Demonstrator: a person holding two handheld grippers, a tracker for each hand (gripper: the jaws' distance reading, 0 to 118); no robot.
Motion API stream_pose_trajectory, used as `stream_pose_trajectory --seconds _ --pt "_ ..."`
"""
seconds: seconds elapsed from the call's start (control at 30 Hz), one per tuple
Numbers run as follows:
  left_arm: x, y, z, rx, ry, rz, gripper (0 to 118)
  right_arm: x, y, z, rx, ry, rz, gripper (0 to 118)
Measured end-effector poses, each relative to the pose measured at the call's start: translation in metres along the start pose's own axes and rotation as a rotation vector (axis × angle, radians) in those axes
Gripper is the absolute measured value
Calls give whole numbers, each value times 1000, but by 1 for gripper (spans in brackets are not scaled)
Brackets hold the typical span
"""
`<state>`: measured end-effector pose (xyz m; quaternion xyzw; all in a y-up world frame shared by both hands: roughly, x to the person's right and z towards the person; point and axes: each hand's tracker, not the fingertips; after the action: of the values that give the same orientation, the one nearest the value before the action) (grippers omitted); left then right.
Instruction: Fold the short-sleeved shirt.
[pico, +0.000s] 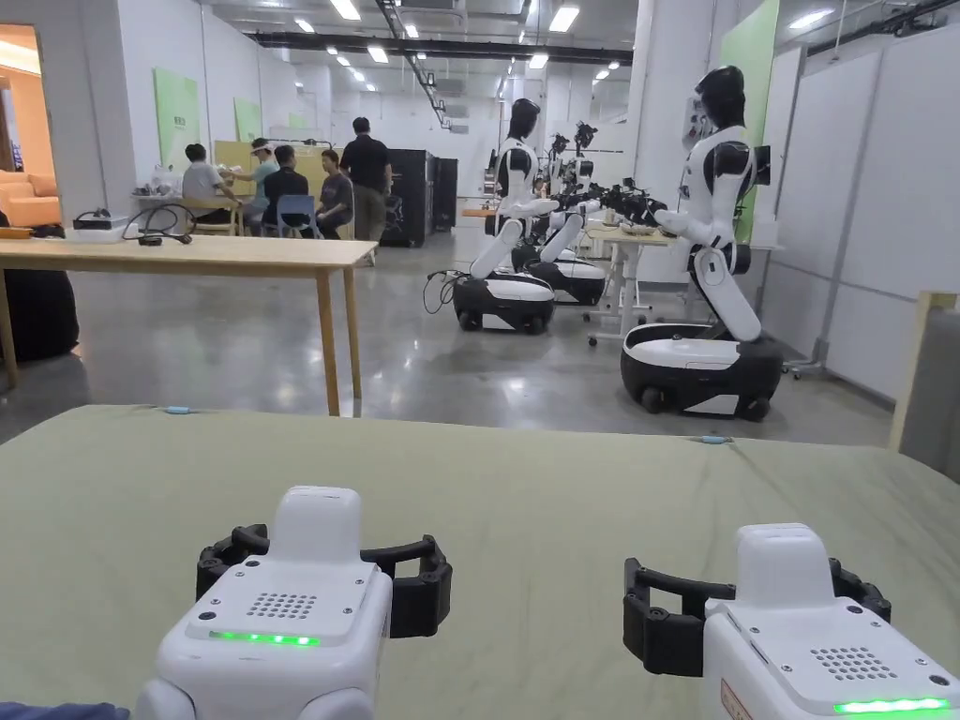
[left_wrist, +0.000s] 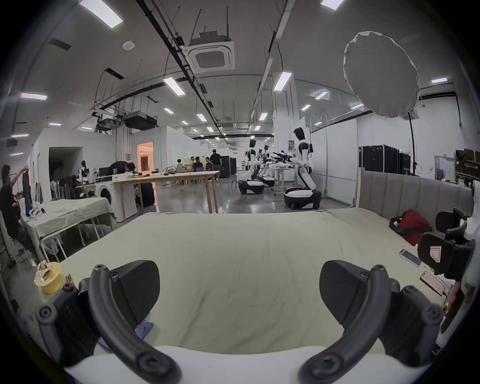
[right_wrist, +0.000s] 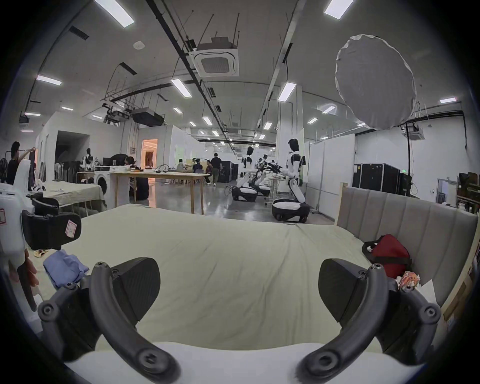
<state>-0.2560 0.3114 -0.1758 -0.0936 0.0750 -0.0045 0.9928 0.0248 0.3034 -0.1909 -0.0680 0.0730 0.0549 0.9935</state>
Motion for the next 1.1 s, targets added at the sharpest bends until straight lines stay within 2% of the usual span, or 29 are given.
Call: stream_pose_trajectory --seconds 0.1,0.2,0.27,0.33,0.47,0.6,0.7,0.8,0.9,1.03,1.1 --pt "0 0 0 -4 -4 0 118 0 0 1 -12 14 7 118" --pt "1 0 2 -11 -12 -1 118 -5 5 1 -112 -6 19 118" --pt "2 2 4 -9 -18 2 118 -4 6 6 -96 70 -4 118" --pt "2 3 4 -7 -20 -2 118 -4 10 11 -81 94 -25 118" --pt "1 5 6 -7 -19 -2 118 -9 19 15 -46 -26 -25 118" --pt "-3 7 8 -2 -11 -1 118 -5 23 14 -47 26 -23 118" --pt "-5 7 8 -7 -17 6 118 -5 26 16 -64 1 -52 118" --pt "-4 7 7 -5 -23 -1 118 -10 26 17 -53 -70 -22 118" --pt "-3 6 7 -10 -19 -2 118 -10 26 15 -73 -37 4 118" --pt "-4 6 9 -13 -33 17 118 -9 24 11 -41 -75 -22 118" --pt "-3 6 9 -12 -34 5 118 -5 27 10 -88 -38 -59 118"
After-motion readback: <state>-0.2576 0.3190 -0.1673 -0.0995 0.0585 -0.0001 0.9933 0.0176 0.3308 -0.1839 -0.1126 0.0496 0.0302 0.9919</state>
